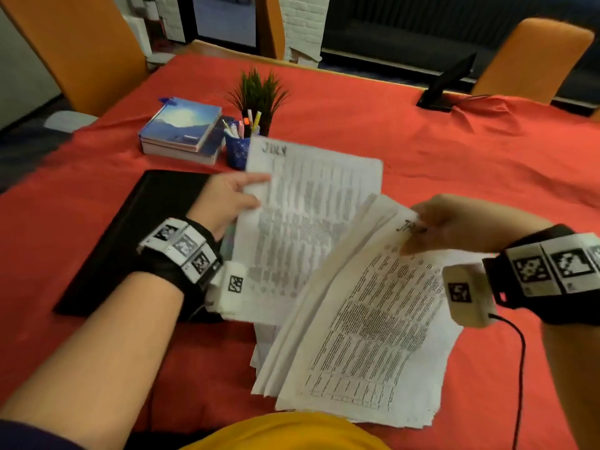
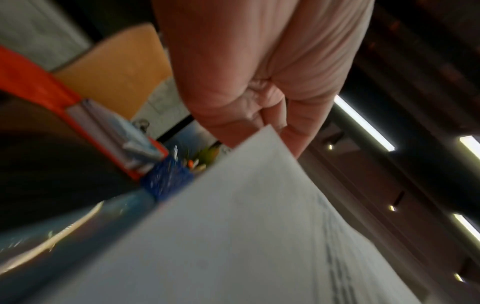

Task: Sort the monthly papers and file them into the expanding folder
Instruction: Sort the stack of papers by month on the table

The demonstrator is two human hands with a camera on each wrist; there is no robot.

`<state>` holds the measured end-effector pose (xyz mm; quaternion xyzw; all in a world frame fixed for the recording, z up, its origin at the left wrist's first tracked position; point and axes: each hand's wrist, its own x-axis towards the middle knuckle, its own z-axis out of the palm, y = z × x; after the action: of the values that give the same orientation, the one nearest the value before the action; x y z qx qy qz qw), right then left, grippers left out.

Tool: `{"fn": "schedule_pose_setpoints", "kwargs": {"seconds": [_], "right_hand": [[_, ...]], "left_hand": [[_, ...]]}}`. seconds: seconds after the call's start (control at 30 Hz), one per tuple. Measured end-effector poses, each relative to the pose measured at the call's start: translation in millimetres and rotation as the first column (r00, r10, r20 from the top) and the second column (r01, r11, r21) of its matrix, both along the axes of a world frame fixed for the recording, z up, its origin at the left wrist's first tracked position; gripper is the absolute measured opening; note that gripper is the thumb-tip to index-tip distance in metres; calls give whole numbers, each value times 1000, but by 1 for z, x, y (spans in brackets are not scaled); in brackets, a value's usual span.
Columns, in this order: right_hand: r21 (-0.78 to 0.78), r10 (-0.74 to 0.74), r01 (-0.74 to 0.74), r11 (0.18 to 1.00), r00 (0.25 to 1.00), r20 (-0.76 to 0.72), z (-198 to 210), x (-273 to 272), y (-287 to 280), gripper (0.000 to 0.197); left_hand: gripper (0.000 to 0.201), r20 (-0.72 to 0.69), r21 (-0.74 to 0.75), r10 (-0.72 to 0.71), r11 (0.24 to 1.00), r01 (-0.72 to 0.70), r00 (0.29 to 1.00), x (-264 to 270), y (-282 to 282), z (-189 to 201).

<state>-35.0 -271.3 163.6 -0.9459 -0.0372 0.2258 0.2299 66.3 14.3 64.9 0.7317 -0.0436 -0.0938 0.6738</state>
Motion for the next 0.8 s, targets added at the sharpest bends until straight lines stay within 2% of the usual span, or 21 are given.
{"fn": "schedule_pose_setpoints", "kwargs": {"seconds": [0.07,0.17,0.23,0.3,0.33,0.4,0.47,0.5,0.57,0.63,0.7,0.73,0.8], "right_hand": [[-28,-20,20,999,1000,-3,-1,10,4,10],[-163,-16,17,986,1000,11,-36,29,14,16],[-207,-14,12,978,1000,-9,-74,35,22,21],[-178,-35,34,983,999,1,-109,35,27,26],[-146,-69,72,987,997,22,-122,35,29,27],[-106,-120,128,986,989,82,-136,34,30,25],[-90,-112,123,988,987,116,-144,35,28,27],[-74,-100,111,991,985,138,-147,36,27,31],[-8,-107,110,994,975,195,-150,38,24,41],[43,-131,124,991,962,239,-153,40,18,66],[4,-115,117,993,967,225,-153,42,14,87],[-64,-75,89,994,977,200,-151,41,14,85],[-233,31,5,972,988,150,-147,37,14,62]], "left_hand": [[47,-47,21,-56,998,57,997,-15,-21,-26],[20,-153,-49,-134,991,128,979,-33,-40,-65],[28,-254,-150,-200,975,165,946,-41,-46,-88],[29,-290,-128,-218,974,188,932,-50,-53,-99],[33,-285,-76,-216,976,203,934,-53,-57,-104],[62,-236,32,-200,976,213,951,-58,-65,-110],[88,-199,82,-151,982,170,968,-59,-71,-112],[93,-205,98,-126,984,148,971,-59,-73,-110],[85,-184,101,-146,981,166,972,-58,-75,-110],[59,-158,132,-222,961,244,962,-57,-75,-113],[34,-162,173,-270,939,296,949,-58,-73,-112],[28,-173,163,-291,934,319,941,-58,-71,-113],[26,-190,131,-371,908,398,909,-55,-65,-107]]}}
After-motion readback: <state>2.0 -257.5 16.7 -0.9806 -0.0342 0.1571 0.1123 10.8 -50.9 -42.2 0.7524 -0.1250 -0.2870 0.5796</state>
